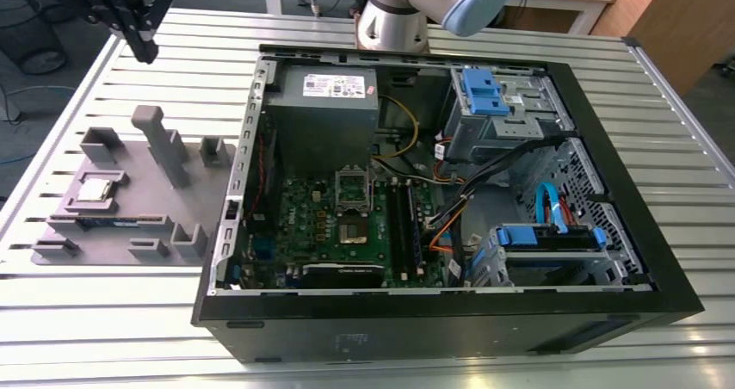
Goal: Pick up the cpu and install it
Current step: 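Reach for the cpu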
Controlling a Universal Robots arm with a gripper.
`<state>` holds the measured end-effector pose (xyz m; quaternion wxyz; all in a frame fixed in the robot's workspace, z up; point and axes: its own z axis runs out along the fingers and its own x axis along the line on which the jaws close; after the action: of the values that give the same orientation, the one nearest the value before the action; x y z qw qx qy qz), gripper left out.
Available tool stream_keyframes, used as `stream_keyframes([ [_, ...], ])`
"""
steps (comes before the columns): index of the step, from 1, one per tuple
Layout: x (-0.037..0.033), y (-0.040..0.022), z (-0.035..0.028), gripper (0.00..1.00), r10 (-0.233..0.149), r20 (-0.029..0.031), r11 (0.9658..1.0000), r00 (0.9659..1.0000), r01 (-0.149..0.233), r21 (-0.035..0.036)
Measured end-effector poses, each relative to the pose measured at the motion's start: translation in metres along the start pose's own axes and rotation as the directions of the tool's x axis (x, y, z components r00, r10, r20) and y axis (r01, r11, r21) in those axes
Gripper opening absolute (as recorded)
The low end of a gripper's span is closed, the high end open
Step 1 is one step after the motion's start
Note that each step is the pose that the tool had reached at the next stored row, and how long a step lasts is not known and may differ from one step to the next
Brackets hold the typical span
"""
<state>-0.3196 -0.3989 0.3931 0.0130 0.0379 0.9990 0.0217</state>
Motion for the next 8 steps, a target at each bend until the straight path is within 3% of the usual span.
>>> stream_keyframes([
  [8, 0.0092, -0.0007, -0.0002, 0.11, 0.000, 0.0000, 1.0000, 1.0000, 0.000, 0.0000],
])
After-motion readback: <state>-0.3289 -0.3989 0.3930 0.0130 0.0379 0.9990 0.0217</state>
